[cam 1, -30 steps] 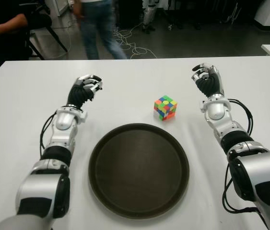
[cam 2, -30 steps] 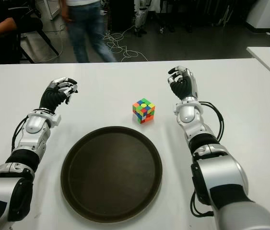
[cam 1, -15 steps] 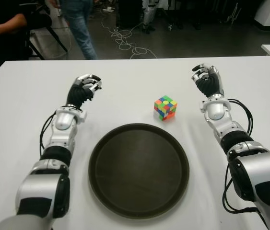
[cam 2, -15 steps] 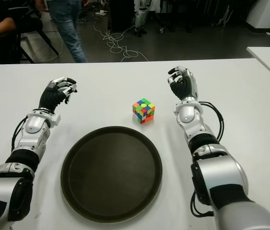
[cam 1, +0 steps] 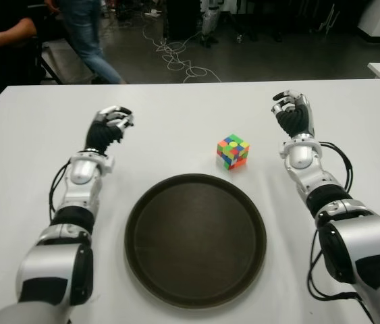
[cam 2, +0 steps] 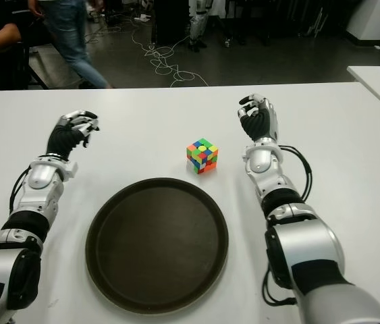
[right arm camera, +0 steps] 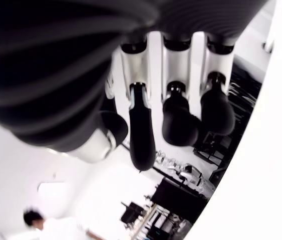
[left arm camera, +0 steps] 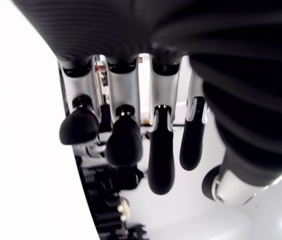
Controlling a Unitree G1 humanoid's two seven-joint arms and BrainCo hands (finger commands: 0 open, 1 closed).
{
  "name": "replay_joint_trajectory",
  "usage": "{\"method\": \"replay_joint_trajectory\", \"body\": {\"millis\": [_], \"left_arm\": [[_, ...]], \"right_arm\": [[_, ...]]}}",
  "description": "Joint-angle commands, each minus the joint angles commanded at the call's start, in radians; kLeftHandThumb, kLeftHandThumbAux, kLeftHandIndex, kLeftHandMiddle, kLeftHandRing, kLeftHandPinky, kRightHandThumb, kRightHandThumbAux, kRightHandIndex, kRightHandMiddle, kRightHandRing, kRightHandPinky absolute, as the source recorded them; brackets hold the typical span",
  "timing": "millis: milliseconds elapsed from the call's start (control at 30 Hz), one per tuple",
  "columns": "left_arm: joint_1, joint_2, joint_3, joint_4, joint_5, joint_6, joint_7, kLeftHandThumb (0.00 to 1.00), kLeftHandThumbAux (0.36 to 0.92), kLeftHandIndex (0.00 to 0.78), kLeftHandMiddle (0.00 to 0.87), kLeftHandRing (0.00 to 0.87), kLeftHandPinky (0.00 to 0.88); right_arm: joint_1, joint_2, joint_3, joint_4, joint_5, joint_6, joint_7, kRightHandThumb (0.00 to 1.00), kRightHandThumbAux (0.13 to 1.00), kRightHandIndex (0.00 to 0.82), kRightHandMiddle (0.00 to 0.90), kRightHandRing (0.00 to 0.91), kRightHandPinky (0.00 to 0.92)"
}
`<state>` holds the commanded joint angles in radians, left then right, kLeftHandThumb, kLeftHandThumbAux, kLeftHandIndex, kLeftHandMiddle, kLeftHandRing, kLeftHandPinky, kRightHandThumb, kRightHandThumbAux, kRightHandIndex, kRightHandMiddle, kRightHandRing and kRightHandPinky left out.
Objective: Pick up the Rubik's Cube and put it in the plate
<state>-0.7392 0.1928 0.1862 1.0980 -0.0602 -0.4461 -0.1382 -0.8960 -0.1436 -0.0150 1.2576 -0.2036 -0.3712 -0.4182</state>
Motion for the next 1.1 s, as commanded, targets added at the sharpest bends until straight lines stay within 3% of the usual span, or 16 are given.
{"method": "replay_joint_trajectory", "body": {"millis": [367, 667, 867, 1100], "left_arm": [[-0.01, 0.012, 0.023, -0.015, -0.021, 0.037, 0.035, 0.839, 0.666, 0.422, 0.583, 0.742, 0.762], [-0.008, 0.014, 0.043, -0.004, -0.03, 0.062, 0.063, 0.839, 0.667, 0.421, 0.582, 0.746, 0.767], [-0.005, 0.013, 0.043, -0.005, -0.033, 0.063, 0.07, 0.839, 0.667, 0.42, 0.577, 0.747, 0.768], [-0.003, 0.019, 0.039, -0.003, -0.036, 0.05, 0.046, 0.84, 0.665, 0.423, 0.583, 0.745, 0.771]], "right_arm": [[0.005, 0.027, -0.118, -0.038, 0.153, 0.051, 0.097, 0.698, 0.726, 0.431, 0.759, 0.757, 0.754], [0.016, 0.036, -0.171, -0.065, 0.209, 0.09, 0.105, 0.697, 0.727, 0.43, 0.754, 0.755, 0.758], [0.021, 0.026, -0.171, -0.067, 0.206, 0.101, 0.099, 0.697, 0.728, 0.43, 0.742, 0.748, 0.758], [0.029, -0.004, -0.11, -0.034, 0.138, 0.095, 0.122, 0.697, 0.728, 0.429, 0.722, 0.731, 0.741]]}}
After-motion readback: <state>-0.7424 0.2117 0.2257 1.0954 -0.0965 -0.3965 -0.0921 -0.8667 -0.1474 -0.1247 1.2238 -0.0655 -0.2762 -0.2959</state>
